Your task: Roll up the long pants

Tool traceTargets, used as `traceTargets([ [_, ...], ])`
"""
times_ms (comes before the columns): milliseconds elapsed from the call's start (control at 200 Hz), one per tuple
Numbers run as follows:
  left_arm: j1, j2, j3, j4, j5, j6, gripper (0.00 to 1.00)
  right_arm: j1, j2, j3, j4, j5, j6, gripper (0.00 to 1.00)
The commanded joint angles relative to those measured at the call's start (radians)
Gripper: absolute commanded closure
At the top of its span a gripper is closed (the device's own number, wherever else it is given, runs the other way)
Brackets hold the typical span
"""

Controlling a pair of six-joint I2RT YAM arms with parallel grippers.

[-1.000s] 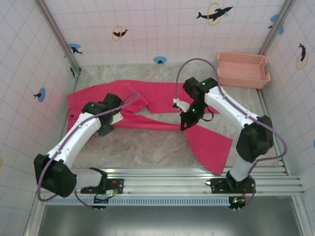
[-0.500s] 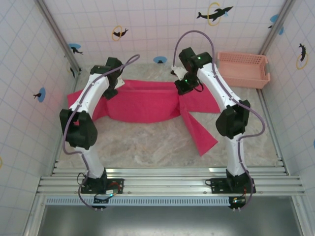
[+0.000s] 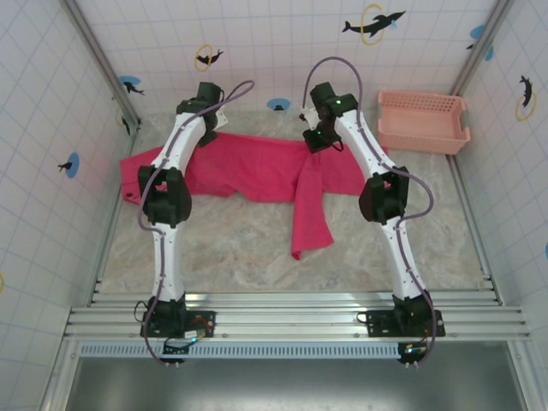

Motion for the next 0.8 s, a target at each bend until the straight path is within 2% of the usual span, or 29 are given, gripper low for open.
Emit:
traceTargets([
  [0, 0.083, 0.085, 0.063, 0.069, -0.175, 0.024, 1.00, -0.103, 0.034, 0.043, 0.009, 0.200, 0.035, 0.98],
  [85, 0.083, 0.153, 0.098, 0.113, -0.193, 0.046, 1.00, -0.102, 0.055, 0.043, 0.117, 0.215, 0.031, 0.93],
  [150, 0.084, 0.195, 0.113, 0.154, -0.218, 0.060, 1.00, -0.101, 0.075, 0.045, 0.198, 0.201, 0.049, 0.73],
  [185, 0.084, 0.209, 0.113, 0.190, -0.230, 0.071, 0.99, -0.099, 0.088, 0.047, 0.233, 0.204, 0.059, 0.66],
  [225, 0.084, 0.226, 0.115, 0.225, -0.234, 0.078, 0.75, -0.095, 0.097, 0.051, 0.264, 0.223, 0.070, 0.57],
  [270, 0.083, 0.242, 0.122, 0.259, -0.237, 0.078, 0.32, -0.089, 0.108, 0.056, 0.303, 0.224, 0.074, 0.49],
  [290, 0.083, 0.248, 0.126, 0.276, -0.241, 0.075, 0.17, -0.087, 0.110, 0.060, 0.315, 0.239, 0.080, 0.47],
  [320, 0.083, 0.256, 0.135, 0.292, -0.245, 0.062, 0.04, -0.084, 0.114, 0.066, 0.325, 0.262, 0.094, 0.45],
  [445, 0.081, 0.269, 0.171, 0.279, -0.198, -0.006, 0.02, -0.087, 0.082, 0.065, 0.335, 0.234, 0.106, 0.43],
  [535, 0.070, 0.256, 0.154, 0.270, -0.167, -0.020, 0.02, -0.103, 0.031, 0.048, 0.217, 0.162, 0.137, 0.43],
  [595, 0.062, 0.231, 0.117, 0.274, -0.145, -0.026, 0.03, -0.107, -0.031, -0.031, 0.125, 0.087, 0.141, 0.45],
  [641, 0.055, 0.210, 0.087, 0.263, -0.131, -0.036, 0.02, -0.096, -0.107, -0.142, 0.101, 0.055, 0.138, 0.45],
  [796, 0.029, 0.136, -0.016, 0.242, -0.176, -0.072, 0.03, -0.035, -0.441, -0.715, 0.183, 0.000, 0.167, 0.44],
])
